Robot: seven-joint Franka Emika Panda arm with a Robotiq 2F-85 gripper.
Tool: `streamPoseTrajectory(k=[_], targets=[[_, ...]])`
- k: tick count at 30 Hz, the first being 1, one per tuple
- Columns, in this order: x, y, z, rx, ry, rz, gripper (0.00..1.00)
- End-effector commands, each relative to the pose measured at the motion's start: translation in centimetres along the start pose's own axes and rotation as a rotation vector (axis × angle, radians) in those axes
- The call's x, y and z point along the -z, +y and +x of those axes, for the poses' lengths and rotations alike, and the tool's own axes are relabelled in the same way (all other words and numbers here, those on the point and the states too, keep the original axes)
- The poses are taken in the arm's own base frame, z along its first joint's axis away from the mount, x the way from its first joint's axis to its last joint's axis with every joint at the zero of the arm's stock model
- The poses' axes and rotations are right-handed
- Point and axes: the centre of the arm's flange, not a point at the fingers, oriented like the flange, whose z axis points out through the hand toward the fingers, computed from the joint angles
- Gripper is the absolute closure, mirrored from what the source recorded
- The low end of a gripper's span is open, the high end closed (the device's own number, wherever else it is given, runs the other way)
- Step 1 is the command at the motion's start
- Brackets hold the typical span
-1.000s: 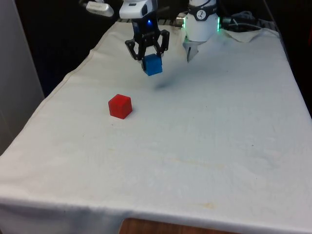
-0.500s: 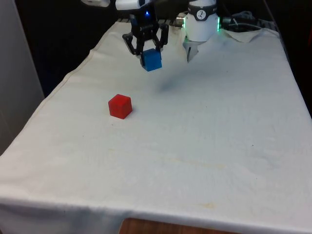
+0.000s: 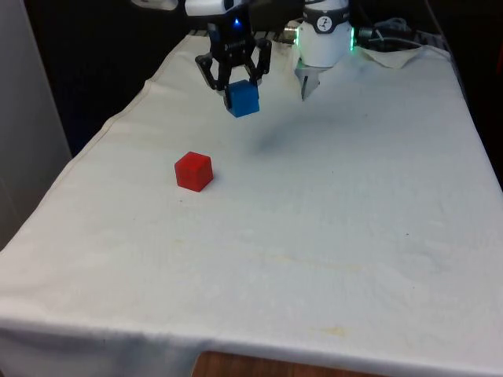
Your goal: Stack the two cubes.
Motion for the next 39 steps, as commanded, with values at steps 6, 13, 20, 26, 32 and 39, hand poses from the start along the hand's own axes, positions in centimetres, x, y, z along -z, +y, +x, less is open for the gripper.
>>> streamPoseTrajectory(k=[6, 13, 20, 26, 32, 39], targets=[[0.2, 1.0, 1.1, -0.005, -0.032, -0.010, 1.00], [0.3, 2.5, 2.7, -0.003, -0.038, -0.012, 1.00], [0.2, 3.9, 4.7, 0.000, -0.037, -0.017, 1.00], [0.1, 4.9, 6.7, 0.014, -0.039, -0.021, 1.00], [-0.2, 5.6, 7.9, 0.019, -0.037, -0.022, 1.00], [-1.3, 6.9, 7.7, 0.020, -0.022, -0.005, 1.00]])
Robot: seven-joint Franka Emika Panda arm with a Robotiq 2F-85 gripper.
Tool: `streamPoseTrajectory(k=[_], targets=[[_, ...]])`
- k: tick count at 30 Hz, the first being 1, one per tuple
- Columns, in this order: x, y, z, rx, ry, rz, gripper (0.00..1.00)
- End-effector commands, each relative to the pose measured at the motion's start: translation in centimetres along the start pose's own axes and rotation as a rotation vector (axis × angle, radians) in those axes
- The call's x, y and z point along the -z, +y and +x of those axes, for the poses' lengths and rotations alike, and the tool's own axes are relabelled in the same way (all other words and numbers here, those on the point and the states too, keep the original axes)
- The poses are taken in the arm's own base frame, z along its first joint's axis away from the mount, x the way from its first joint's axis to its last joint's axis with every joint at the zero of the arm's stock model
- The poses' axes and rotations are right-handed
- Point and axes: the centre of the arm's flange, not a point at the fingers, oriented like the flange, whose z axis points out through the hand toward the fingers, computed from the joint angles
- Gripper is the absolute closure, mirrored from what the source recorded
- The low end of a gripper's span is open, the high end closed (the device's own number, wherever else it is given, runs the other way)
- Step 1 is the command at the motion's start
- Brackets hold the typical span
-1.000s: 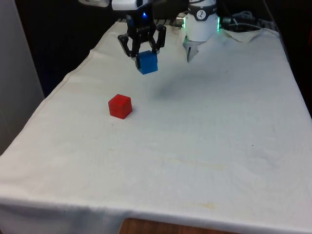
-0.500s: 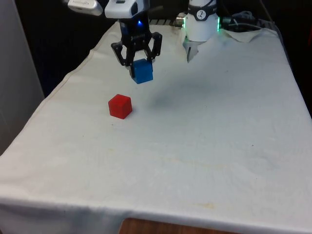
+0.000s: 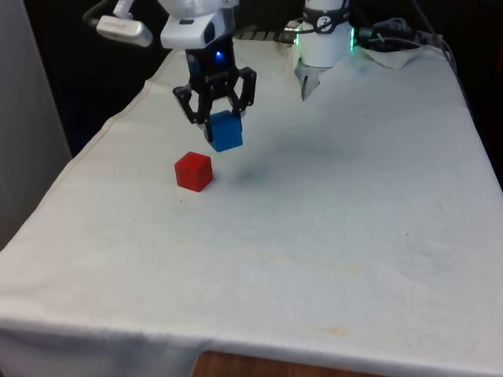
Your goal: Stack the two cubes.
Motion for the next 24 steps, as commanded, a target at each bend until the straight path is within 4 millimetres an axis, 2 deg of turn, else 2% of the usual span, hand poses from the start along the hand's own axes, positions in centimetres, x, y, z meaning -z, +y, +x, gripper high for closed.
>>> streamPoseTrajectory(k=[1, 8, 17, 18, 24], targets=[[-0.2, 0.4, -0.2, 0.002, 0.012, 0.011, 1.00], [-0.6, 1.0, -0.9, -0.002, 0.015, 0.011, 1.00], [-1.2, 2.8, -1.9, -0.004, 0.015, 0.012, 1.00], [-1.1, 2.5, -1.8, -0.006, 0.013, 0.005, 1.00], [-1.6, 4.4, -2.3, -0.010, 0.010, 0.003, 1.00]])
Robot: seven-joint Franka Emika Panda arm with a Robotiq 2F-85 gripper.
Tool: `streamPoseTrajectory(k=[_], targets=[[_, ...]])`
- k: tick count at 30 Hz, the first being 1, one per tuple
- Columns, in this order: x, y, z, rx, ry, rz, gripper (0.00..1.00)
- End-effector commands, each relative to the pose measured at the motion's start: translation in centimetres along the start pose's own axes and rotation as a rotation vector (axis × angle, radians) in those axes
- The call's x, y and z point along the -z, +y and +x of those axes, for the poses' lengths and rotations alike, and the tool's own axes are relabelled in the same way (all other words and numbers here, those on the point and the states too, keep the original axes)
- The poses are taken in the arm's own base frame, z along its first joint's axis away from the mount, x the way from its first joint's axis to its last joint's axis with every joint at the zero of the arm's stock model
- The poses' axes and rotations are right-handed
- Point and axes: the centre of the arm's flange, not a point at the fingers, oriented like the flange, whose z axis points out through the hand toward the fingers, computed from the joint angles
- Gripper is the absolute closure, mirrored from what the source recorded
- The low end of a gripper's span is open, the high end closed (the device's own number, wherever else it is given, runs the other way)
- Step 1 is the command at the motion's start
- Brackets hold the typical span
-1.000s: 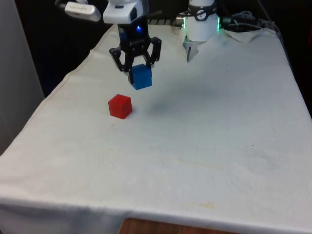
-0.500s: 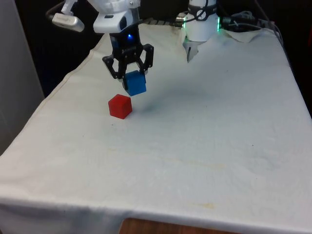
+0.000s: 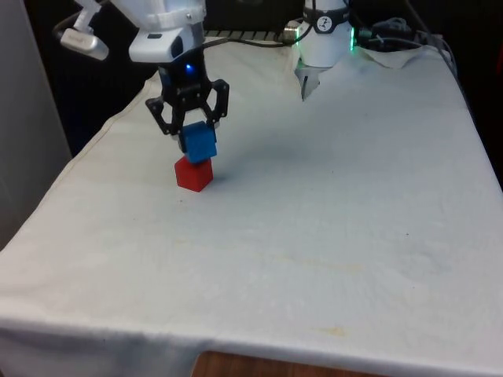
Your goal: Stack the two cubes.
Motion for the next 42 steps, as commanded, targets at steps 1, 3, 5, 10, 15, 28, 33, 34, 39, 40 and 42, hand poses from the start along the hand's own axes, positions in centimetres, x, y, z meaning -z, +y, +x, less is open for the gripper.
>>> streamPoseTrajectory(k=[1, 3, 5, 10, 15, 28, 33, 34, 39, 40, 42], targets=[[-0.1, 0.3, -0.1, 0.000, 0.001, 0.008, 1.00], [-0.2, 0.8, -0.3, -0.001, 0.000, 0.004, 1.00], [-0.3, 0.9, -0.4, -0.002, -0.001, 0.003, 1.00], [-0.4, 1.1, -0.7, -0.002, -0.005, 0.000, 1.00], [-0.5, 1.2, -0.9, 0.002, -0.008, -0.003, 1.00], [-1.2, 1.1, -1.1, 0.015, -0.016, 0.003, 1.00], [-1.1, 1.0, -1.1, 0.015, -0.017, 0.004, 1.00], [-1.1, 1.1, -1.1, 0.015, -0.017, 0.005, 1.00], [-1.0, 1.1, -1.2, 0.013, -0.018, 0.003, 0.85], [-1.1, 1.1, -1.1, 0.014, -0.017, 0.006, 0.85], [-1.1, 1.0, -1.0, 0.015, -0.017, 0.006, 0.56]])
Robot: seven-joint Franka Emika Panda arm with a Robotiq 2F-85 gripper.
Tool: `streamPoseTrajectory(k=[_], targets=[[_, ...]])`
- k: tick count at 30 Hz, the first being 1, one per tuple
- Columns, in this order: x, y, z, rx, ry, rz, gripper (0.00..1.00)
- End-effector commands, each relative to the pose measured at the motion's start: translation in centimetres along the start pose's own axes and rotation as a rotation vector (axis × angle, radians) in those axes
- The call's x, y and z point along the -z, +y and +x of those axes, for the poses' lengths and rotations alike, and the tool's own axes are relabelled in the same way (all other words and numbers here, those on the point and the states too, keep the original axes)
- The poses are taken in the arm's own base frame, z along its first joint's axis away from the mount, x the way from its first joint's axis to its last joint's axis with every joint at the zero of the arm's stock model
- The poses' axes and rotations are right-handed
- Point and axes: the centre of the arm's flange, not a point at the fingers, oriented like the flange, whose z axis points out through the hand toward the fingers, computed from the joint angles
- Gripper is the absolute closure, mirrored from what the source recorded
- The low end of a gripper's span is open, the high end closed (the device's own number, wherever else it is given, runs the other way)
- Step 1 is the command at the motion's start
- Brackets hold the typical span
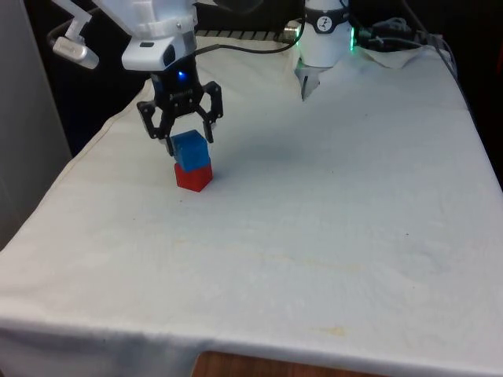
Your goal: Stack the two cubes.
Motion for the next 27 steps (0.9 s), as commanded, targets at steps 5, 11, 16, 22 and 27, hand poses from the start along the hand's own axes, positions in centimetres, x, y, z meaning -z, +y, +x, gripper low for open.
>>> streamPoseTrajectory(k=[5, 11, 16, 22, 27], targets=[[0.0, 0.0, 0.0, 0.000, 0.000, 0.000, 0.00], [0.0, 0.1, 0.0, 0.000, 0.002, 0.002, 0.00], [1.0, 0.0, 0.3, -0.004, 0.007, -0.003, 0.00], [2.3, -0.2, 0.6, -0.007, 0.024, 0.001, 0.00], [3.9, -0.6, 1.1, -0.026, 0.043, -0.006, 0.00]])
